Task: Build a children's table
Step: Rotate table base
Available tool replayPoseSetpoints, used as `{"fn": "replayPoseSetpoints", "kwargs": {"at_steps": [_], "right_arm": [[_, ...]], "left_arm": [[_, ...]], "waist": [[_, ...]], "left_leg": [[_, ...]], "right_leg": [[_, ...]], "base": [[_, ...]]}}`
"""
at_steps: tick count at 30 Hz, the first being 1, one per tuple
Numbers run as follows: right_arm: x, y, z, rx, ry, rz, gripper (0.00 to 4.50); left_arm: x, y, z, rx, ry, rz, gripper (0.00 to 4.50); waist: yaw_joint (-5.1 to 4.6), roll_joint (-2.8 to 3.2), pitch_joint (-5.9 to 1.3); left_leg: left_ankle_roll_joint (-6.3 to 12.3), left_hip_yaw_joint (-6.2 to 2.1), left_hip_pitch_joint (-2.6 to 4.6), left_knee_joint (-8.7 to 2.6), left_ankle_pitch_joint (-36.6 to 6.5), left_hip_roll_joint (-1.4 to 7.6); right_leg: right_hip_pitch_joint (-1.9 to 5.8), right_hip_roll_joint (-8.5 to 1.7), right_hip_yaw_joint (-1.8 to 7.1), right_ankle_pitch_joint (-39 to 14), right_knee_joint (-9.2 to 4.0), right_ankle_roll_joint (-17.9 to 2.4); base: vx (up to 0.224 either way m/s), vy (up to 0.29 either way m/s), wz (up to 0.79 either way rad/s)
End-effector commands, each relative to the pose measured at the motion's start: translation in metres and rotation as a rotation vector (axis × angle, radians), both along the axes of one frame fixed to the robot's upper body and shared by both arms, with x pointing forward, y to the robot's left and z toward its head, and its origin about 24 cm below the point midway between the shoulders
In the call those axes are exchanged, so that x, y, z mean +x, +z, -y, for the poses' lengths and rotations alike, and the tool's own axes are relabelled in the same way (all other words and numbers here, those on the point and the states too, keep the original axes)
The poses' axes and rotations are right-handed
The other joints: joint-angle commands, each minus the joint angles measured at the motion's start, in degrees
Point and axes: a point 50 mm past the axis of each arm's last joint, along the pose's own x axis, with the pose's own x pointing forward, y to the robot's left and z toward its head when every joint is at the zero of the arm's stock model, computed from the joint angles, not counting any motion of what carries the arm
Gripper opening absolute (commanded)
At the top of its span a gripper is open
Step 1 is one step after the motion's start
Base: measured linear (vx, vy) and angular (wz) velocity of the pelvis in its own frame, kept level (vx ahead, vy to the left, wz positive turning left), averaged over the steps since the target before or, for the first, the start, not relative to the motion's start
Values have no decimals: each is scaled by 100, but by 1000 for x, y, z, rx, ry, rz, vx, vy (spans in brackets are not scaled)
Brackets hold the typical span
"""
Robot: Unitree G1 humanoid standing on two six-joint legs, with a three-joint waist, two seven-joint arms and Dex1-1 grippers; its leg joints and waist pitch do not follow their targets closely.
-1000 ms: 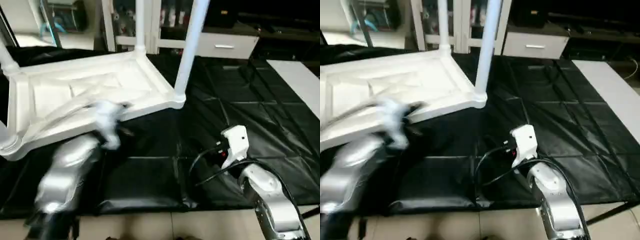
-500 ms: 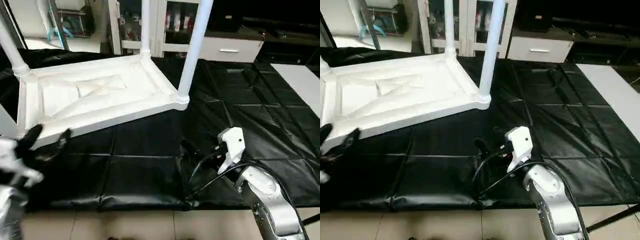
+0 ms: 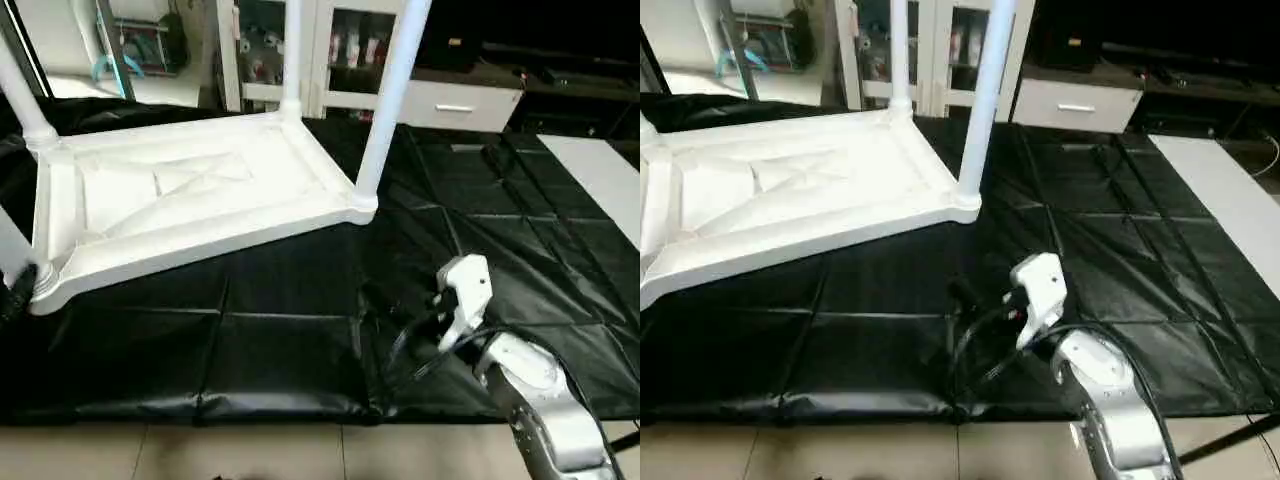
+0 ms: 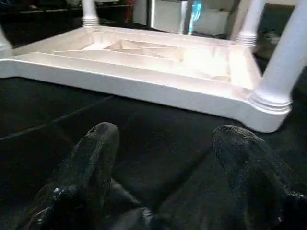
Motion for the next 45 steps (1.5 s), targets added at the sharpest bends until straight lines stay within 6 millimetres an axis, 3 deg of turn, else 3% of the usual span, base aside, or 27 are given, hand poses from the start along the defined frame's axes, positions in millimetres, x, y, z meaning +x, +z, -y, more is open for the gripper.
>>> {"fn": "replayPoseSetpoints", "kwargs": {"at_steps": [1,2,5,8,9,11,14,16,19,21,23,24,26,29,30,32,33,36,38,39,40,41,42,43,44,45], "right_arm": [[-17,6,-8,42,193,-40,344],[-28,9,-12,74,310,-76,344],[-36,12,-13,90,393,-109,344],[-43,19,-14,106,478,-147,344],[-44,22,-15,112,499,-154,344],[-44,23,-15,113,506,-157,344],[-43,26,-16,111,512,-158,344],[-41,26,-15,101,505,-161,344],[-41,26,-14,97,501,-168,344],[-41,24,-12,88,501,-182,344],[-41,23,-10,77,502,-191,344],[-41,21,-7,62,499,-202,344],[-39,17,1,21,477,-213,344],[-37,16,8,5,448,-217,344],[-37,16,9,4,446,-218,344],[-37,16,13,-7,442,-222,344],[-37,15,14,-11,441,-225,344],[-40,13,14,-31,456,-239,344],[-42,13,14,-32,466,-244,344],[-42,13,14,-32,466,-244,344],[-43,12,14,-32,468,-247,344],[-44,12,14,-36,467,-249,344],[-44,12,14,-37,465,-248,344],[-44,12,14,-41,459,-246,344],[-44,12,15,-43,453,-244,344],[-44,12,15,-43,453,-244,344]], "left_arm": [[8,8,-4,9,-27,23,443],[14,13,-6,11,-49,26,443],[20,18,-8,3,-66,30,443],[31,27,-14,-8,-68,33,443],[35,29,-14,-22,-80,26,443],[37,29,-15,-27,-87,22,443],[46,29,-8,-51,-159,2,443],[54,24,6,-86,-279,-34,443],[60,22,22,-113,-381,-62,443],[70,20,45,-136,-506,-90,443],[75,19,59,-142,-586,-112,443],[81,19,76,-143,-672,-130,443],[88,22,113,-145,-845,-150,443],[91,25,150,-147,-1004,-166,443],[91,25,152,-148,-1017,-167,443],[98,25,181,-141,-1108,-164,443],[101,25,197,-140,-1158,-159,443],[112,26,247,-151,-1280,-136,443],[117,26,270,-149,-1319,-126,443],[117,26,270,-149,-1319,-126,443],[118,27,288,-159,-1362,-123,443],[120,27,323,-96,-1399,-103,443],[120,26,330,-85,-1399,-99,443],[121,25,344,-51,-1376,-89,443],[124,23,353,-18,-1331,-88,443],[124,23,353,-18,-1331,-88,443]], "waist": [[15,235,-249],[33,236,-249],[59,226,-242],[85,235,-229],[69,202,-219],[76,212,-205],[88,213,-211],[97,215,-213],[119,160,-208],[160,170,-202],[253,182,-181],[260,174,-173],[288,204,-194],[288,164,-205],[288,140,-226],[241,139,-236],[229,118,-240],[229,88,-252],[235,63,-290],[233,54,-300],[231,83,-323],[196,132,-322],[202,90,-364],[209,61,-381],[215,121,-396],[202,98,-393]], "left_leg": [[-107,-30,124,-557,-2730,64],[-45,-20,139,-547,-2674,74],[-40,-40,88,-563,-2615,85],[-132,-41,138,-553,-2705,68],[-161,-53,112,-559,-2760,71],[-218,-62,158,-555,-2957,66],[-266,-80,184,-559,-3027,71],[-292,-81,178,-566,-3041,81],[-298,-64,198,-567,-3075,92],[-308,-62,218,-565,-3092,101],[-323,-27,293,-548,-3264,92],[-334,-28,317,-548,-3374,89],[-371,-60,261,-572,-3292,105],[-364,-58,198,-588,-3170,97],[-335,-69,138,-597,-2944,93],[-315,-58,92,-585,-2698,81],[-289,-39,134,-566,-2687,81],[-166,9,101,-519,-2291,81],[-122,-1,27,-507,-1910,71],[-92,-3,0,-503,-1785,64],[-72,-8,-8,-489,-1585,72],[-30,3,-16,-471,-1441,71],[25,23,41,-417,-1337,84],[157,37,20,-373,-1051,70],[225,20,2,-369,-872,75],[314,35,-6,-349,-743,67]], "right_leg": [[148,-92,132,-1842,-420,-661],[149,-85,143,-1663,-411,-665],[195,-126,136,-1646,-384,-718],[161,-136,144,-1999,-403,-698],[180,-158,139,-2176,-409,-666],[132,-172,136,-2594,-462,-588],[109,-183,142,-2782,-485,-530],[109,-185,139,-2741,-482,-545],[86,-188,148,-2768,-480,-587],[71,-189,151,-2762,-480,-608],[0,-182,158,-3008,-549,-554],[-13,-172,151,-3132,-568,-502],[63,-199,149,-3013,-534,-501],[127,-212,137,-2922,-524,-506],[186,-222,136,-2776,-490,-501],[214,-211,137,-2608,-480,-505],[189,-208,133,-2672,-515,-494],[204,-216,156,-2488,-525,-588],[282,-220,155,-2126,-454,-622],[304,-211,149,-2020,-445,-605],[323,-218,142,-1746,-401,-656],[320,-204,141,-1496,-406,-750],[311,-197,136,-1121,-389,-877],[341,-187,144,-544,-319,-1067],[371,-188,142,-249,-278,-1143],[368,-168,137,-24,-283,-1178]], "base": [[0,0,0],[0,0,0],[0,0,0],[0,0,0],[0,0,0],[0,0,0],[0,0,0],[0,0,0],[0,0,0],[0,0,0],[0,0,0],[0,0,0],[0,0,0],[0,0,0],[0,0,0],[0,0,0],[0,0,0],[0,0,0],[0,0,0],[0,0,0],[0,0,0],[0,0,0],[59,9,6],[59,9,6],[64,12,4],[52,11,0]]}}
